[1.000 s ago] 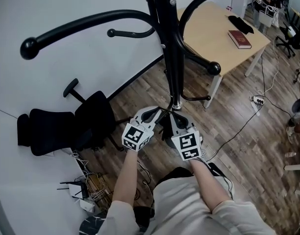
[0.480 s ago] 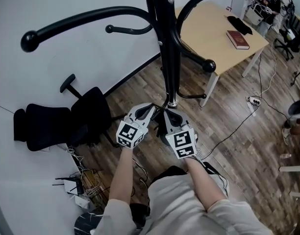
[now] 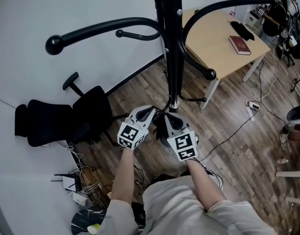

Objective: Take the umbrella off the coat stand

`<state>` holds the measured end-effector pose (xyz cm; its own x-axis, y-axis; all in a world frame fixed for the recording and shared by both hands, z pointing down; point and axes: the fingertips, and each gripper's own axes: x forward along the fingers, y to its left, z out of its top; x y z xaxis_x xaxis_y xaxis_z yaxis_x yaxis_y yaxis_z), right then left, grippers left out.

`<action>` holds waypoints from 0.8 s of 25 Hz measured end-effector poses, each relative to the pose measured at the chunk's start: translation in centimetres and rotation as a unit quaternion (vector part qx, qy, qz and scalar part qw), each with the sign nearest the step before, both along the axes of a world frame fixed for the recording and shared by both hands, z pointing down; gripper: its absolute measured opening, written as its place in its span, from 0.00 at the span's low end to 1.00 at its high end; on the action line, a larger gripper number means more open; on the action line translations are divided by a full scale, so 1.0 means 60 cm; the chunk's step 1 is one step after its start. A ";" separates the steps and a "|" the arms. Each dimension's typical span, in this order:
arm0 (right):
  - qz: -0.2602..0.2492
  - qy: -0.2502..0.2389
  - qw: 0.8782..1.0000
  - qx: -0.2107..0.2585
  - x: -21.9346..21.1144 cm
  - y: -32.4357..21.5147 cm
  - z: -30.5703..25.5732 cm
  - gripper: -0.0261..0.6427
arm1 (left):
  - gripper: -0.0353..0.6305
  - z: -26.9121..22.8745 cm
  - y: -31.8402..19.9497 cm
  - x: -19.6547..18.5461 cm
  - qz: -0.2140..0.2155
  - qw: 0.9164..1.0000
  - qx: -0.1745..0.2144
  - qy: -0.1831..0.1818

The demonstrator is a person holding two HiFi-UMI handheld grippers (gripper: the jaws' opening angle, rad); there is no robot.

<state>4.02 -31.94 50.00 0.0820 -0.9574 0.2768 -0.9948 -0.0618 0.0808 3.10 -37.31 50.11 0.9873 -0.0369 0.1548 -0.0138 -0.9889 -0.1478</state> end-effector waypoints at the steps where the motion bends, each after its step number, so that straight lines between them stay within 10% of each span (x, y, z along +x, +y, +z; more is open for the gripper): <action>1: -0.003 0.001 1.000 0.001 -0.003 0.000 -0.003 0.05 | 0.09 -0.001 0.000 -0.001 -0.002 1.000 -0.003 0.000; 20: -0.040 0.002 0.999 0.006 -0.046 0.008 -0.007 0.05 | 0.09 -0.012 0.018 -0.049 -0.055 0.998 -0.002 -0.001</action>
<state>1.29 -31.46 49.60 0.0053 -0.9643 0.2647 -0.9963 0.0175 0.0839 0.18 -36.21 49.41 0.9769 -0.1451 0.1567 -0.1229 -0.9820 -0.1431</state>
